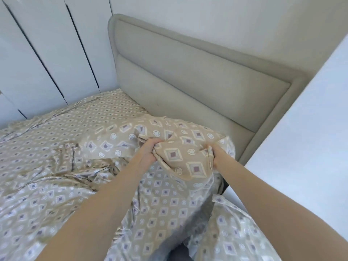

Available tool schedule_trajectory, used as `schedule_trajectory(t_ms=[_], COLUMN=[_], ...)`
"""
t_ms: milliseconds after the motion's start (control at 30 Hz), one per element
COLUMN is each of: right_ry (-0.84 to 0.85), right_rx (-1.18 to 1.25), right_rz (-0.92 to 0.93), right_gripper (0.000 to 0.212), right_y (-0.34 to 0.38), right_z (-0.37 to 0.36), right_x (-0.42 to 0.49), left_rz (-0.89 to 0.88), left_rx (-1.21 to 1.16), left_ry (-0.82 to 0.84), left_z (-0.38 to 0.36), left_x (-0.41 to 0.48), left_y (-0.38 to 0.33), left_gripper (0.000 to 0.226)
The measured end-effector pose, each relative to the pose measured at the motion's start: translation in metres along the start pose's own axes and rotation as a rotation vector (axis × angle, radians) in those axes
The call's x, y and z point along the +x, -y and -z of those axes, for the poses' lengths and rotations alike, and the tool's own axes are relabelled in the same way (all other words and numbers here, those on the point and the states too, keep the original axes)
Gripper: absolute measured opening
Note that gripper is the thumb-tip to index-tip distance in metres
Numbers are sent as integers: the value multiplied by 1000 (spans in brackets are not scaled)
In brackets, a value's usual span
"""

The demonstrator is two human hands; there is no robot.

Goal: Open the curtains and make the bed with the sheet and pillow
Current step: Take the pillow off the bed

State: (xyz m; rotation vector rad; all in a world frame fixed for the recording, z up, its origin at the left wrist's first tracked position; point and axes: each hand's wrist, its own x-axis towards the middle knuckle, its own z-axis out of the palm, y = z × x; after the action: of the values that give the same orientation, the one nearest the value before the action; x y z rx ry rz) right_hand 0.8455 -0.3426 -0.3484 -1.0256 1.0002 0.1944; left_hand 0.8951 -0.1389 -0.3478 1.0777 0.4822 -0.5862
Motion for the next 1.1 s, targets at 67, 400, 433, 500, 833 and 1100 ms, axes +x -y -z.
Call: schedule_trajectory(t_ms=[67, 400, 433, 500, 833, 1100], right_ry=[-49, -221, -242, -273, -524, -669], right_rx=[2, 145, 162, 201, 529, 464], right_rz=[13, 72, 77, 82, 101, 83], right_gripper=[7, 28, 25, 17, 8, 34], right_y=[-22, -94, -99, -111, -171, -202], right_z=[25, 191, 207, 236, 390, 484], right_x=[-5, -20, -23, -45, -135, -141], left_rz=[8, 139, 160, 208, 420, 567], left_rx=[25, 96, 98, 116, 297, 525], left_ry=[26, 208, 215, 235, 327, 297], left_z=[0, -46, -51, -66, -139, -177], left_x=[-19, -96, -99, -107, -158, -181], left_y=[19, 142, 153, 180, 313, 410], left_gripper=[20, 20, 22, 31, 43, 8])
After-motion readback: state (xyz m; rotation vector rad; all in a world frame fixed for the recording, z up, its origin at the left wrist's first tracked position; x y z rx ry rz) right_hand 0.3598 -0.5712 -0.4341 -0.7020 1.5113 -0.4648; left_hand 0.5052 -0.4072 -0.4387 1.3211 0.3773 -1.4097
